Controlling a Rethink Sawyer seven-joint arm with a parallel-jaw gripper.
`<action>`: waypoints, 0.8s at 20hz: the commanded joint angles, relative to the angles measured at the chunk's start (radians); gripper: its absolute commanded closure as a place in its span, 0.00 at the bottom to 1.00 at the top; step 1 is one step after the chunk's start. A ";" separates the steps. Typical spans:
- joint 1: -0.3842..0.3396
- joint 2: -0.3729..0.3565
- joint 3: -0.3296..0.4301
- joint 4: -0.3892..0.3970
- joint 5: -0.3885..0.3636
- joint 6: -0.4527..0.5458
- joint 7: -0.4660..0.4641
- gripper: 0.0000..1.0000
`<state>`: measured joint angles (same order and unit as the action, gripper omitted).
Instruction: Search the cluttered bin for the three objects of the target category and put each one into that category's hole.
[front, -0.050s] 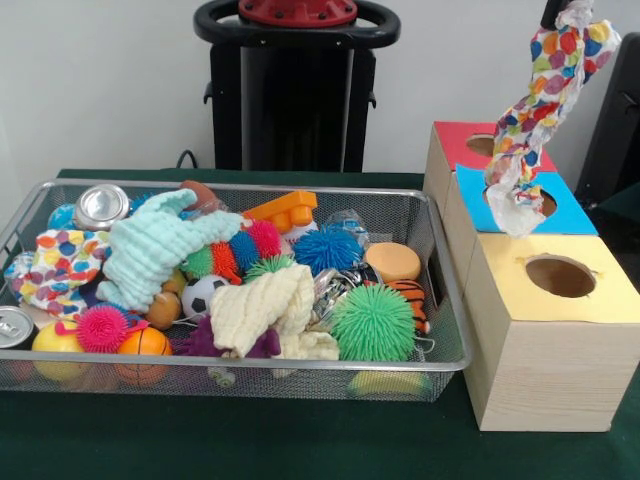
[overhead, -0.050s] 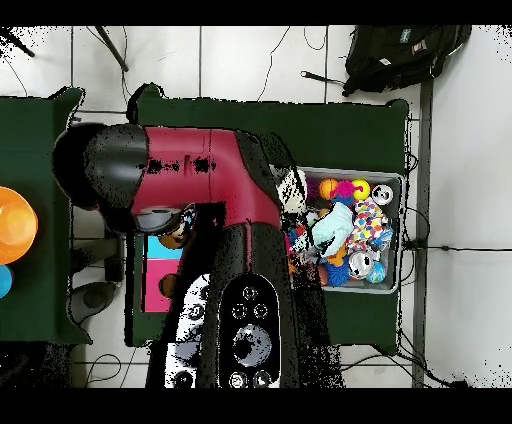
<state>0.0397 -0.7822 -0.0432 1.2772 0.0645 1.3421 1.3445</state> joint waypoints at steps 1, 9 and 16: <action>-0.006 0.029 0.000 0.113 0.037 -0.063 0.286 1.00; -0.004 0.070 0.013 0.058 0.048 -0.050 0.308 1.00; 0.014 0.097 0.016 0.007 0.042 -0.048 0.334 1.00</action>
<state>0.0465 -0.7524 -0.0446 1.2682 0.0900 1.3418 1.3916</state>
